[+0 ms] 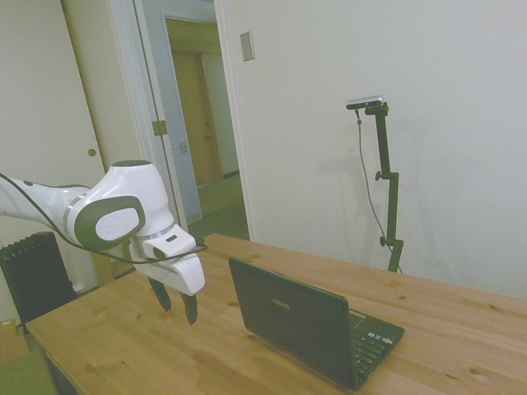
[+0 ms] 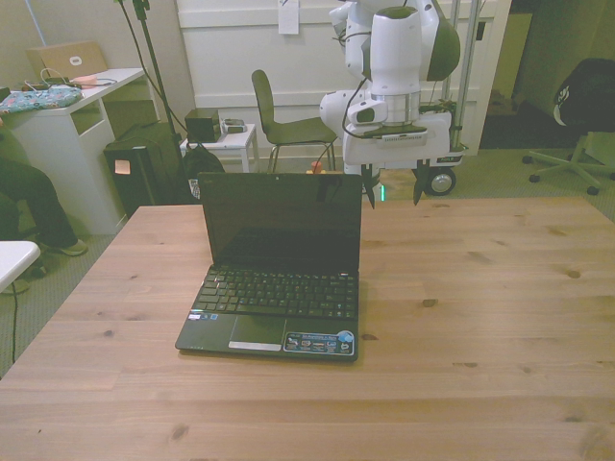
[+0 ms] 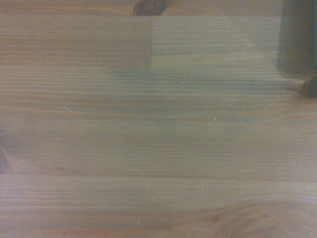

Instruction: Close the laptop

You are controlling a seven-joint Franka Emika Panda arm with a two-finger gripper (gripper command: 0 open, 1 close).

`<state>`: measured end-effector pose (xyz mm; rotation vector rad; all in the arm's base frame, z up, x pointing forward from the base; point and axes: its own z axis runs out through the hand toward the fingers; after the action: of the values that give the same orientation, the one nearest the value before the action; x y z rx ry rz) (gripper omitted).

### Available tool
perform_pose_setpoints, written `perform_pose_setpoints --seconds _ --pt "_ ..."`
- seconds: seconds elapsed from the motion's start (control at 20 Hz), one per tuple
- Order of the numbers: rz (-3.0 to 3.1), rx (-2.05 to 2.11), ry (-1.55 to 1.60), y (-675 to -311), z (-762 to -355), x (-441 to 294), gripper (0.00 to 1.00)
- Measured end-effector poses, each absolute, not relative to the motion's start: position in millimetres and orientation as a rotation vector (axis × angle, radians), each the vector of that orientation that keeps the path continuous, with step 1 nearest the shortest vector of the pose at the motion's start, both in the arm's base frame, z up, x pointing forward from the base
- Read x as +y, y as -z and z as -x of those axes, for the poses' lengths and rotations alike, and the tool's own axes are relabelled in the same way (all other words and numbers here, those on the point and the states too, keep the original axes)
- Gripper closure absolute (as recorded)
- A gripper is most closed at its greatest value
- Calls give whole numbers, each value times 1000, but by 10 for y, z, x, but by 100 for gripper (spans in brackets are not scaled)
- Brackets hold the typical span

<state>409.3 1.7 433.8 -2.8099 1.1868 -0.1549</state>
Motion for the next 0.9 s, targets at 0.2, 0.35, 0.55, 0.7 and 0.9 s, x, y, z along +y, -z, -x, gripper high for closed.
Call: perform_pose_setpoints --seconds 0.2,0.35,0.55,0.7,0.9 --pt "2845 1176 175 -4345 -4083 -4 0" --pt "2839 1218 212 -4451 -3984 -73 0" --pt "2786 1324 261 -4748 -3706 -427 0" --pt "2725 1443 295 -4881 -3535 -923 0" --pt "2657 1556 308 -4925 -3418 -1595 0"
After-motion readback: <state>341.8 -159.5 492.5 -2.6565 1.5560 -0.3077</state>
